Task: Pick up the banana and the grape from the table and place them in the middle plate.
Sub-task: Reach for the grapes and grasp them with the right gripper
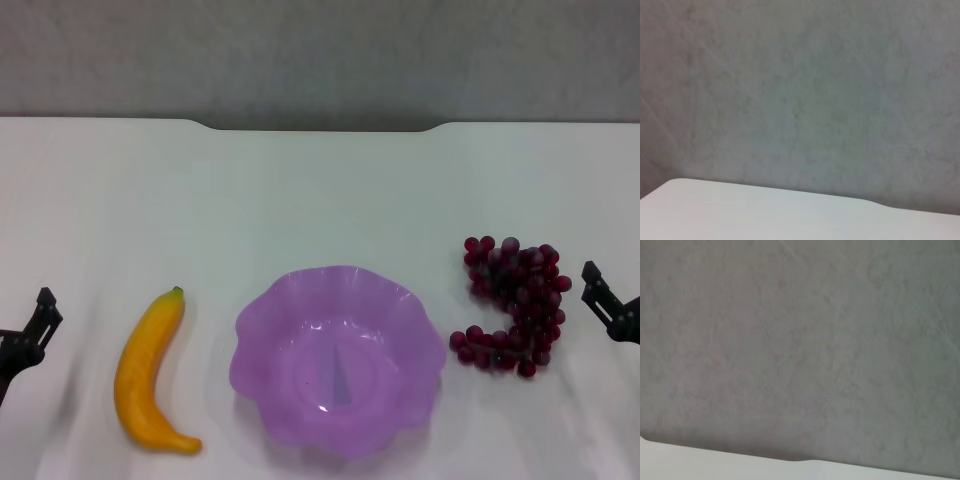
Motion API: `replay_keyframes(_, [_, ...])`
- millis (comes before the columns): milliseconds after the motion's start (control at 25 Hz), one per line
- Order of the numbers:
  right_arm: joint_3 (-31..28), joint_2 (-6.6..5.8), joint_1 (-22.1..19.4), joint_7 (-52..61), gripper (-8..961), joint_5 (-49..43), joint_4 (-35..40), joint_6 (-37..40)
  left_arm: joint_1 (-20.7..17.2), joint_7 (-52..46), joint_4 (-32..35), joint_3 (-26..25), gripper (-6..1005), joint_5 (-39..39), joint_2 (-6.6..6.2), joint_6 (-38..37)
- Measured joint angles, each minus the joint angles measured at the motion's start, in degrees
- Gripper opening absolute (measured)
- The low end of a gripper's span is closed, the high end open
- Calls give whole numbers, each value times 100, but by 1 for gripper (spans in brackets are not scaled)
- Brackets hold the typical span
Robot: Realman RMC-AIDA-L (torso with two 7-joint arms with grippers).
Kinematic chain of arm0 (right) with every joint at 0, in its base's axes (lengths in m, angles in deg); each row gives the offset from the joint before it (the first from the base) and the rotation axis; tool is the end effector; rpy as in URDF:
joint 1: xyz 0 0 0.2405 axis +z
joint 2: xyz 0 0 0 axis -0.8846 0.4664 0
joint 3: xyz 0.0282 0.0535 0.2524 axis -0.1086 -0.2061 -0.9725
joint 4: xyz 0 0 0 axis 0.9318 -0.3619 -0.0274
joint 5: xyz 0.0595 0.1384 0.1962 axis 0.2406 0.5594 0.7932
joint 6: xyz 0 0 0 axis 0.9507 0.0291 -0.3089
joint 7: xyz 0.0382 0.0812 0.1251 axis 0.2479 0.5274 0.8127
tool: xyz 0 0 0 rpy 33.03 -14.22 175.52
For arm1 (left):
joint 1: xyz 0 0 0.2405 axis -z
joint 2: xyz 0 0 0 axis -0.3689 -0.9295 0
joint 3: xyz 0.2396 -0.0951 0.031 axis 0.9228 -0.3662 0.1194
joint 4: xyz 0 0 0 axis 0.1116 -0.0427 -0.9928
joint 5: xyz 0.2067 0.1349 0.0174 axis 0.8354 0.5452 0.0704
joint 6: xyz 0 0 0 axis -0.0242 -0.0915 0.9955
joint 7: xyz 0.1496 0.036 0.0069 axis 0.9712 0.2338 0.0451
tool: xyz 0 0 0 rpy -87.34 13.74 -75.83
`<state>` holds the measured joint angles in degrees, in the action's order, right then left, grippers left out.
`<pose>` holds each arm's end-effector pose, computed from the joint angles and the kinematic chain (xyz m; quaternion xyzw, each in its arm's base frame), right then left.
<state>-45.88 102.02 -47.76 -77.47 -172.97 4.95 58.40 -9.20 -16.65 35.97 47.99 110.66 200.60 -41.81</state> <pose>0.3812 0.3185 -0.0468 -0.7378 0.2347 0.2445 0.5838 -0.4069 0.2930 -0.0498 -0.6375 -0.3568 -0.2674 0.6283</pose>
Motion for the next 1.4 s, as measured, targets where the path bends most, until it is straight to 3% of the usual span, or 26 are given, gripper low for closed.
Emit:
replay_keyframes(280, [-60, -62, 16, -17, 781, -7, -384, -554, -15, 14, 6, 0, 876, 12, -10, 16])
replay_keyframes(360, [-181, -143, -52, -74, 781, -46, -842, -1001, -53, 15, 32, 1, 876, 9, -17, 17])
replay_keyframes(440, [-431, -319, -269, -257, 781, -133, -1621, -1637, -81, 16, 44, 0, 876, 7, -21, 17])
replay_keyframes(520, [-776, -483, -514, -553, 781, -243, -2494, -2495, -88, 16, 46, -15, 876, 6, -23, 18])
replay_keyframes(600, [-1263, -539, -730, -975, 781, -381, -3427, -3633, -89, 16, 52, -29, 877, 5, -22, 18])
replay_keyframes(760, [-2192, -354, -860, -1684, 782, -571, -4690, -5926, -89, 18, 63, -42, 877, 3, -22, 17])
replay_keyframes(960, [-3056, -105, -440, -2085, 782, -646, -5388, -8368, -69, 19, 66, -22, 877, 3, -21, 16])
replay_keyframes(1240, [-3462, -84, 265, -2056, 781, -583, -5495, -10003, -65, 19, 68, -33, 877, 3, -21, 16])
replay_keyframes(1400, [-3619, -78, 563, -2004, 780, -575, -5270, -10311, -44, 20, 68, -26, 876, 4, -21, 16])
